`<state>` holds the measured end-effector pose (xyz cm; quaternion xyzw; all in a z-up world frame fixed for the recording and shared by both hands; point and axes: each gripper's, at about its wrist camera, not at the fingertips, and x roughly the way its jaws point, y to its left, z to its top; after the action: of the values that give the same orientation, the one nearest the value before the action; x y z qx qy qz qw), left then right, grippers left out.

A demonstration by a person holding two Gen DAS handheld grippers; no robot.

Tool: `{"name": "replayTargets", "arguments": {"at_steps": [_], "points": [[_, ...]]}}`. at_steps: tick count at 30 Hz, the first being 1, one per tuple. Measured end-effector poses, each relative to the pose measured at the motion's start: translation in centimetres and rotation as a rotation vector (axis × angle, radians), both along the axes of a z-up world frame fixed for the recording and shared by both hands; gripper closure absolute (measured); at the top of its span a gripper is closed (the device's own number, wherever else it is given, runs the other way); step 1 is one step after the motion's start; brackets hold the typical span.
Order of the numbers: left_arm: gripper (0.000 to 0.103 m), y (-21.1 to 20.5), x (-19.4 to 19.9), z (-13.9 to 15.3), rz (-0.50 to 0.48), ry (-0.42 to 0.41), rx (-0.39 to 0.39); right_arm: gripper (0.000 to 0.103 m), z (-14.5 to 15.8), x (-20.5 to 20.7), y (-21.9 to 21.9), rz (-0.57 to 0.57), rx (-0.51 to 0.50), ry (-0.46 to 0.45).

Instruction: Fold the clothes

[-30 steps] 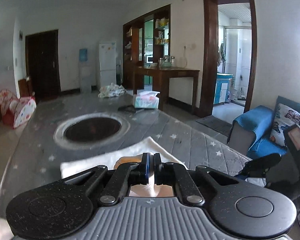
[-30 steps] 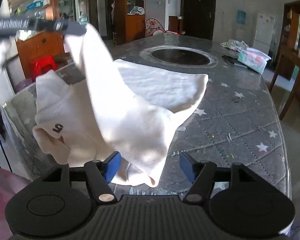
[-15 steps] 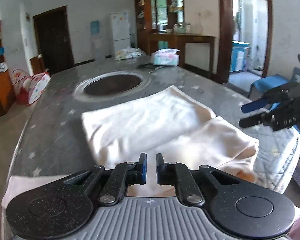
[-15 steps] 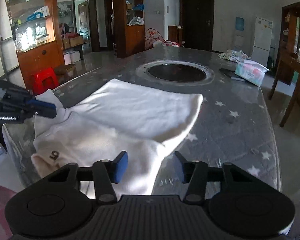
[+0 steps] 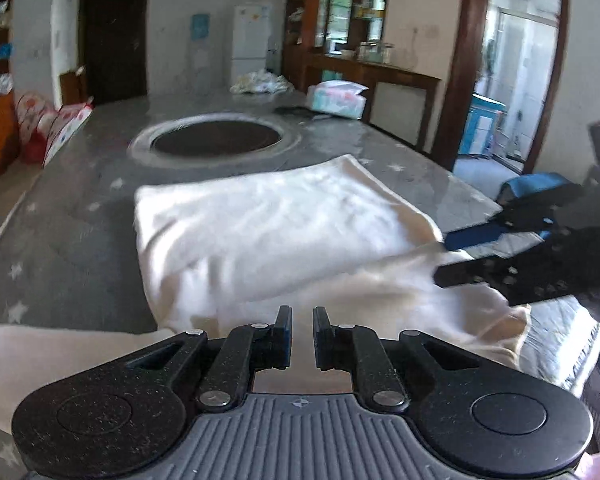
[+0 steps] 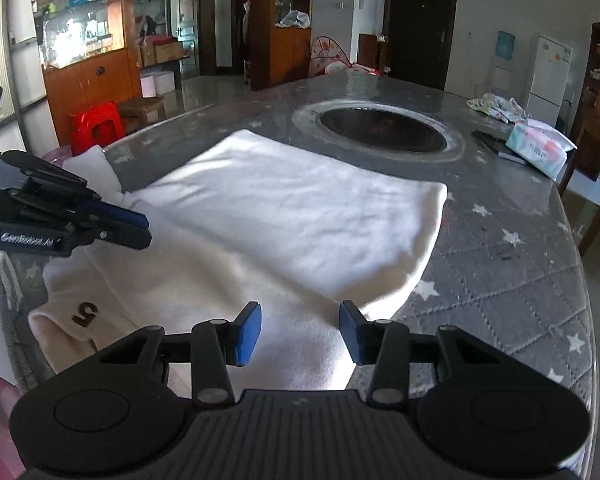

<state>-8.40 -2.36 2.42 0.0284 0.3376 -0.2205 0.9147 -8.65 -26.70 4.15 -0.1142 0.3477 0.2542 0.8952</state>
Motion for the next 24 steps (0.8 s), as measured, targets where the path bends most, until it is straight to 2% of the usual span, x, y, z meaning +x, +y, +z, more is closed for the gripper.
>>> {"name": "replayTargets", "arguments": {"at_steps": [5,8,10,12,14,20,24], "points": [[0.087,1.5,0.1,-0.4,0.029,0.019,-0.042,0.06,0.2,-0.1,0.1,-0.003,-0.01,-0.008],[0.077,2.9,-0.9,0.5,0.06,-0.012,-0.066,0.059,0.7,-0.5,0.7,0.018,0.002,-0.017],[0.077,4.3,-1.4,0.9,0.106,-0.025,-0.074,0.059,0.6,-0.7,1.1,0.037,0.003,-0.016],[0.077,6.1,-1.9,1.2,0.181,-0.039,-0.075,0.059,0.2,-0.6,1.6,0.052,-0.003,-0.003],[0.072,8.1,-2.4,1.5,0.265,-0.05,-0.074,0.059,-0.4,-0.5,2.0,0.052,-0.016,0.011],[0.063,14.4,-2.9,1.6,0.573,-0.072,-0.054,0.058,-0.3,-0.6,2.4,0.058,-0.01,0.014],[0.059,17.9,-2.4,0.8,0.76,-0.052,-0.064,0.058,-0.1,-0.7,2.6,0.063,-0.012,0.009]]}}
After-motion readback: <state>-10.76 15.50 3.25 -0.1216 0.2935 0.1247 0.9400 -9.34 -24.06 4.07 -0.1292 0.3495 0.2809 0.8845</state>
